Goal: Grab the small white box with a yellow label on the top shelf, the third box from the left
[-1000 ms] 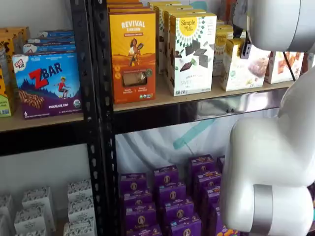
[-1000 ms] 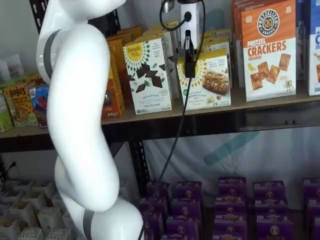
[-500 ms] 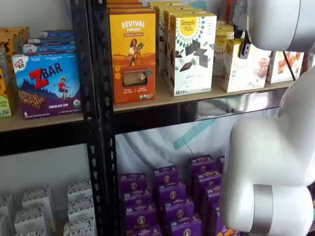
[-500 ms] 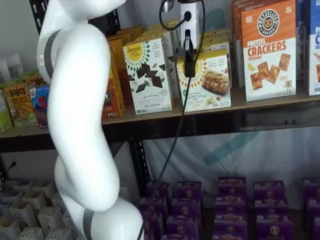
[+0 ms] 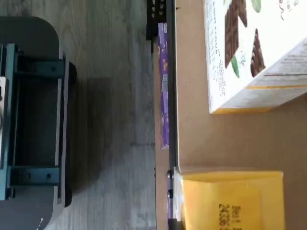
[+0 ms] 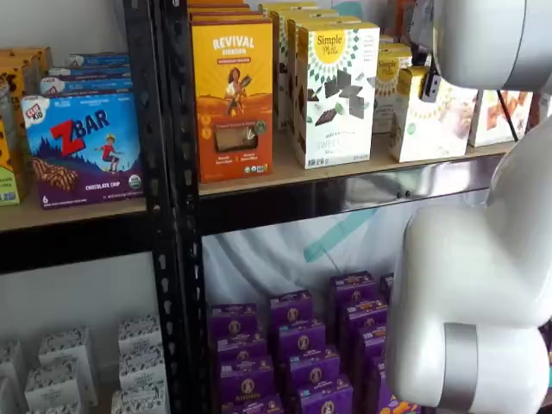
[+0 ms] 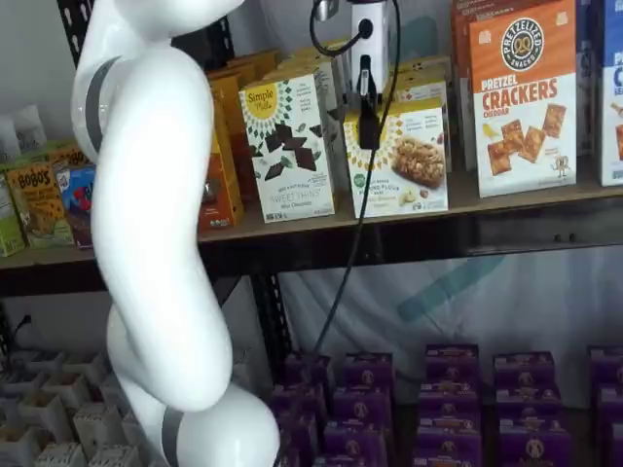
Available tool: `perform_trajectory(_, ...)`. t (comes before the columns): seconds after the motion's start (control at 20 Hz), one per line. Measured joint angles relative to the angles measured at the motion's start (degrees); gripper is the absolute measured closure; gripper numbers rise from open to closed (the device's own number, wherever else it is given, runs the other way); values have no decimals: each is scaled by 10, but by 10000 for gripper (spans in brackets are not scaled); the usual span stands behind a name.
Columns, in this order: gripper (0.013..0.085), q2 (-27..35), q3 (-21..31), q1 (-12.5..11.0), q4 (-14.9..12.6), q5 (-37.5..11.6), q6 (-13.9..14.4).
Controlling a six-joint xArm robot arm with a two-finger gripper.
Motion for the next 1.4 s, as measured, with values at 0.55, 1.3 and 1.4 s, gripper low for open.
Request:
perform_trajectory(0.55, 650, -27, 6, -6, 6, 41, -1)
perform_trajectory(1.3, 650, -120, 65, -11, -14, 93, -6)
perform_trajectory(1.4, 650, -129, 72, -10, -15, 96, -6)
